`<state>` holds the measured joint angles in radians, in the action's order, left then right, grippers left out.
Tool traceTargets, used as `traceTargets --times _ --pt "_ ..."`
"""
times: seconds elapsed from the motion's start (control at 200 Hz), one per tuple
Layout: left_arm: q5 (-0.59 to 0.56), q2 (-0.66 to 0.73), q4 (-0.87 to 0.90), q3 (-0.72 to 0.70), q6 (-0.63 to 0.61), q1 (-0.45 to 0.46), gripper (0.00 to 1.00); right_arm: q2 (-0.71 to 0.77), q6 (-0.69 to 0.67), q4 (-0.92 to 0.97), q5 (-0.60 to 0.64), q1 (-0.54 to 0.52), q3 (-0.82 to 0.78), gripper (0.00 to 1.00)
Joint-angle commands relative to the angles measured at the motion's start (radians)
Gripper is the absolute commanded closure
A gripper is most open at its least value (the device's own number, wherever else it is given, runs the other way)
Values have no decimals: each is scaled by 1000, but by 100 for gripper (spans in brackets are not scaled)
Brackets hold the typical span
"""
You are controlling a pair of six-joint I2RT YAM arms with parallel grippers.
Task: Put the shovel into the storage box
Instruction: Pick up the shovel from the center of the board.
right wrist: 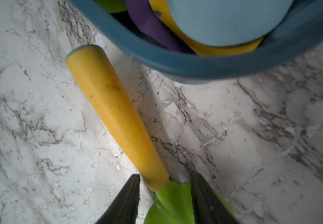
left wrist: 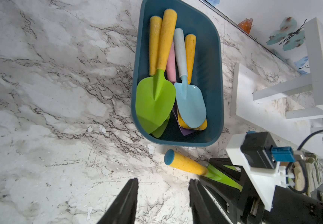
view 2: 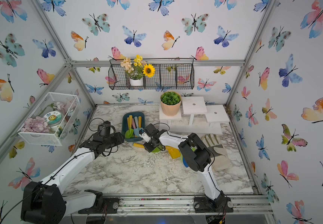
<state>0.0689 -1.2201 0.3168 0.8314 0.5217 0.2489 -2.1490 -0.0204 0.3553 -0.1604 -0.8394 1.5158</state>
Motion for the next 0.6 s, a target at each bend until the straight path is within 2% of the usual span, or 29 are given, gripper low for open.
traceTargets --times 0.0,0.27,0.456,0.596 --pt "36 -19 -7 10 3 1 52 -18 -10 -5 19 -19 -4 54" --pt "48 -46 -15 21 4 1 52 -28 -38 -11 122 -69 -29 56" --pt "44 -42 -15 20 5 1 52 -28 -30 -15 125 -72 -35 68" --pt "39 -27 -12 12 7 1 52 -13 -29 -12 124 -78 -59 80"
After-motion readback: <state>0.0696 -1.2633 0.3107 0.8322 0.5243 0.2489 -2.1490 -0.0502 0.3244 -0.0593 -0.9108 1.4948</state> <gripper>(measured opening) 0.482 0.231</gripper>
